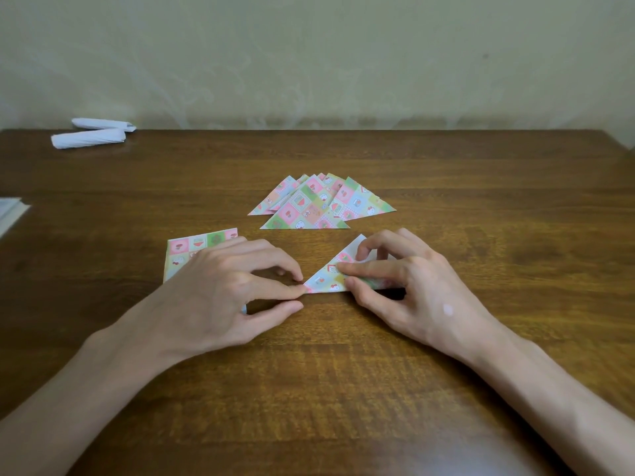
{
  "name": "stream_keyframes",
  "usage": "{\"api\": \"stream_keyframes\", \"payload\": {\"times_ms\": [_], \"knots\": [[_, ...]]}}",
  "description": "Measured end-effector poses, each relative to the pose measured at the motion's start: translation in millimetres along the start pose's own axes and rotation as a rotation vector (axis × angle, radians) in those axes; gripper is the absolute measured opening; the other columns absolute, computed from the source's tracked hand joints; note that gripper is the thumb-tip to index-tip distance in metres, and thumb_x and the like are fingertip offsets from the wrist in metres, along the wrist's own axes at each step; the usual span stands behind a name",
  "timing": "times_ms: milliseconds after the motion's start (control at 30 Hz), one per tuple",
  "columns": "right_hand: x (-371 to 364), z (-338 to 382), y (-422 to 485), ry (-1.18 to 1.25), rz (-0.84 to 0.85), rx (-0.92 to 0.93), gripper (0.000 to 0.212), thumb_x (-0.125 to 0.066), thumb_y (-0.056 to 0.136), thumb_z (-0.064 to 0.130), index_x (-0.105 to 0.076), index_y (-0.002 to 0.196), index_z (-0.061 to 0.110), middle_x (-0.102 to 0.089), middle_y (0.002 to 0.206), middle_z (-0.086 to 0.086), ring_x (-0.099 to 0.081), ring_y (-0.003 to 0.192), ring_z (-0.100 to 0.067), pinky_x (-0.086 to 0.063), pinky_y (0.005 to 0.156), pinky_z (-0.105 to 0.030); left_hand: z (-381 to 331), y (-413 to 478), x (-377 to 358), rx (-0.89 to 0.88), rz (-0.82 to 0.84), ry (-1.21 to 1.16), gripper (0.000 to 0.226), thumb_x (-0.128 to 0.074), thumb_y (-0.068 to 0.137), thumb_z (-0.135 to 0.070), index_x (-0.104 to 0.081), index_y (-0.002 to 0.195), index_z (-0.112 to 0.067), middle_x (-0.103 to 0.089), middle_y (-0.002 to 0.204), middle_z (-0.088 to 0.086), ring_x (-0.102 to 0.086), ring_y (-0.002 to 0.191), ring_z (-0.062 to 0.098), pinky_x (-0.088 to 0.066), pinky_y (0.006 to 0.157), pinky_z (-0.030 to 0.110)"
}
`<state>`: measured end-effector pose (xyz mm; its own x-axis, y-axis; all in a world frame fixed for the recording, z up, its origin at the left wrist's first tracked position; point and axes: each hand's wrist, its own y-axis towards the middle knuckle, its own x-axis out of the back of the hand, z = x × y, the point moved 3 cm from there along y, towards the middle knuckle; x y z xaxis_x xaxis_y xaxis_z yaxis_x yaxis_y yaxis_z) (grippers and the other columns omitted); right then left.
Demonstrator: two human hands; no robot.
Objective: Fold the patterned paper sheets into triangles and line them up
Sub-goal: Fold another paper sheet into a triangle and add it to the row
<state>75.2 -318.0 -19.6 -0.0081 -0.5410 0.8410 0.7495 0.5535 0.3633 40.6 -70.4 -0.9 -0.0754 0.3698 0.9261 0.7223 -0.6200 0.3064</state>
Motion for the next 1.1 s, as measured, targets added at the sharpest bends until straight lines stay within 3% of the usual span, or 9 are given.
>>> {"api": "stream_keyframes", "payload": {"times_ms": [300,433,633,767,867,967,1100], "knots": [[-1,-1,0,0.005,-0.001,0.008,0.03,-0.058,0.099,0.048,-0.078,0.119,0.035,-0.058,0.109,0.013,-0.052,0.091,-0.012,-0.04,0.086,-0.011,7,-2,2,0.054,-0.003,-0.073,0.02,-0.068,0.096,-0.045,-0.08,0.11,-0.038,-0.065,0.114,-0.017,-0.062,0.108,0.007,-0.051,0.087,0.033],[0,0,0,0.01,-0.003,0.011,0.03,-0.059,0.099,0.048,-0.078,0.119,0.036,-0.058,0.11,0.014,-0.052,0.09,-0.012,-0.041,0.084,-0.012,8,2,10,0.153,-0.171,-0.116,0.015,-0.071,0.093,-0.037,-0.082,0.087,-0.028,-0.068,0.102,-0.016,-0.065,0.1,0.011,-0.05,0.085,0.04],[-1,-1,0,0.008,-0.005,0.014,0.03,-0.058,0.099,0.048,-0.078,0.118,0.034,-0.057,0.11,0.014,-0.052,0.091,-0.012,-0.041,0.084,-0.013,13,3,12,0.344,-0.293,-0.247,0.023,-0.062,0.099,-0.038,-0.081,0.092,-0.026,-0.071,0.094,-0.016,-0.07,0.095,0.013,-0.056,0.082,0.035],[-1,0,0,0.004,-0.003,0.017,0.029,-0.059,0.099,0.048,-0.079,0.117,0.035,-0.058,0.109,0.014,-0.052,0.09,-0.012,-0.041,0.084,-0.013,11,17,-1,0.512,-0.178,-0.42,0.016,-0.071,0.084,-0.049,-0.081,0.089,-0.037,-0.075,0.086,-0.015,-0.068,0.086,0.011,-0.044,0.062,0.021],[0,0,1,0.005,0.0,0.017,0.029,-0.06,0.099,0.048,-0.079,0.115,0.034,-0.058,0.109,0.014,-0.051,0.091,-0.01,-0.041,0.083,-0.013,11,33,-7,0.553,-0.053,-0.448,0.014,-0.082,0.077,-0.049,-0.08,0.085,-0.038,-0.075,0.081,-0.015,-0.067,0.079,0.007,-0.04,0.061,0.01],[0,-1,1,0.005,-0.007,0.015,0.029,-0.059,0.099,0.048,-0.08,0.114,0.033,-0.058,0.109,0.014,-0.05,0.091,-0.008,-0.04,0.083,-0.012,17,38,-9,0.568,0.009,-0.45,0.024,-0.089,0.066,-0.052,-0.08,0.084,-0.038,-0.072,0.078,-0.016,-0.063,0.076,0.008,-0.04,0.07,0.015],[-1,-1,2,0.01,-0.011,0.017,0.03,-0.059,0.099,0.048,-0.08,0.114,0.032,-0.059,0.109,0.013,-0.049,0.09,-0.008,-0.038,0.084,-0.01,23,32,-10,0.603,0.037,-0.391,0.036,-0.081,0.055,-0.07,-0.077,0.083,-0.048,-0.068,0.083,-0.023,-0.057,0.088,0.004,-0.04,0.077,0.03]]}}
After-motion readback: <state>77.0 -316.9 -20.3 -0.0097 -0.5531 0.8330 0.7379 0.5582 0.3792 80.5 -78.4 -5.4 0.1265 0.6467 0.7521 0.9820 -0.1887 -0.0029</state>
